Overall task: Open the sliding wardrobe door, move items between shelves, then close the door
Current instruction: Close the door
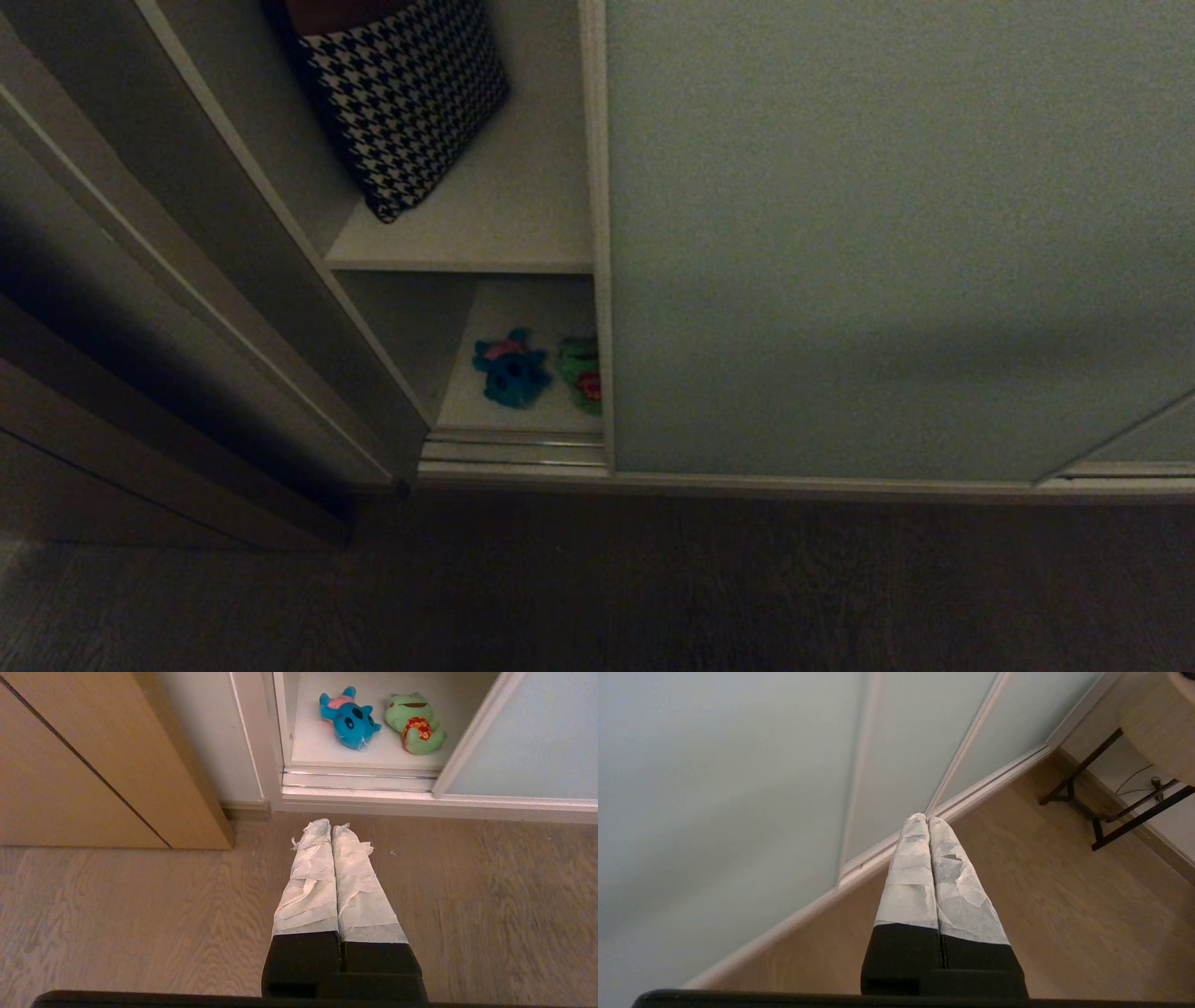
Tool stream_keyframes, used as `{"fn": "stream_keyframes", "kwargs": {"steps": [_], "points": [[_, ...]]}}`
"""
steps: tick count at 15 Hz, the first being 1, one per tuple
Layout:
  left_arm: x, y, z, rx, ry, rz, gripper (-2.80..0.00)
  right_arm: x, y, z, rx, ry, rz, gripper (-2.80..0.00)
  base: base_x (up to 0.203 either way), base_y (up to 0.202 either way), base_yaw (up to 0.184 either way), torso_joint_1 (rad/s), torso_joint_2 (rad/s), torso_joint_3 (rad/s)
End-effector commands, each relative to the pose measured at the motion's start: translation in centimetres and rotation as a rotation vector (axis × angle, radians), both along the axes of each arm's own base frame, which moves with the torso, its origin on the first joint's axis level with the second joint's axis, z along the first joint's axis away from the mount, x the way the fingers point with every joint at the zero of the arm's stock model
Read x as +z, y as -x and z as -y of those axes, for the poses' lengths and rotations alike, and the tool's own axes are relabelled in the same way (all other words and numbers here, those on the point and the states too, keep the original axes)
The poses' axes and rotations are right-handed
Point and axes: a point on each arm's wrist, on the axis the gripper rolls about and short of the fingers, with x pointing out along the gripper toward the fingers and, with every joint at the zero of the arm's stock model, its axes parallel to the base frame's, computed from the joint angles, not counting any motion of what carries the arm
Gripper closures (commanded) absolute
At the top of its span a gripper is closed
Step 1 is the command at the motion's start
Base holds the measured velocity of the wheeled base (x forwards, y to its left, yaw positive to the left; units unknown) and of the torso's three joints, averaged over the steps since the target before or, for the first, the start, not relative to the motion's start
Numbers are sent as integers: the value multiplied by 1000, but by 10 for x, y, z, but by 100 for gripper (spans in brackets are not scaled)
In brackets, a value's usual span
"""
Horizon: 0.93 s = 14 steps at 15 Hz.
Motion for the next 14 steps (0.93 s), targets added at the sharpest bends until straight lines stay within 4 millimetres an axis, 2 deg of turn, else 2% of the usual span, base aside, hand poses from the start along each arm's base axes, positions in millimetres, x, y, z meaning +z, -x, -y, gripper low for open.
{"fn": "stream_keyframes", "kwargs": {"steps": [1, 4, 7, 9, 14], "points": [[0, 0, 0, 0, 0, -1, 0, 3, -9, 29, -22, -36, -2, 0, 0, 0, 0, 0, 0, 0], [0, 0, 0, 0, 0, -1, 0, 17, -19, 64, 8, -66, 51, 0, 0, 0, 0, 0, 0, 0], [0, 0, 0, 0, 0, -1, 0, 35, -25, 88, 103, -100, 124, 0, 0, 0, 0, 0, 0, 0], [0, 0, 0, 0, 0, -1, 0, 36, -33, 104, 186, -175, 143, 0, 0, 0, 0, 0, 0, 0], [0, 0, 0, 0, 0, -1, 0, 32, -52, 127, 395, -343, 157, 0, 0, 0, 0, 0, 0, 0]]}}
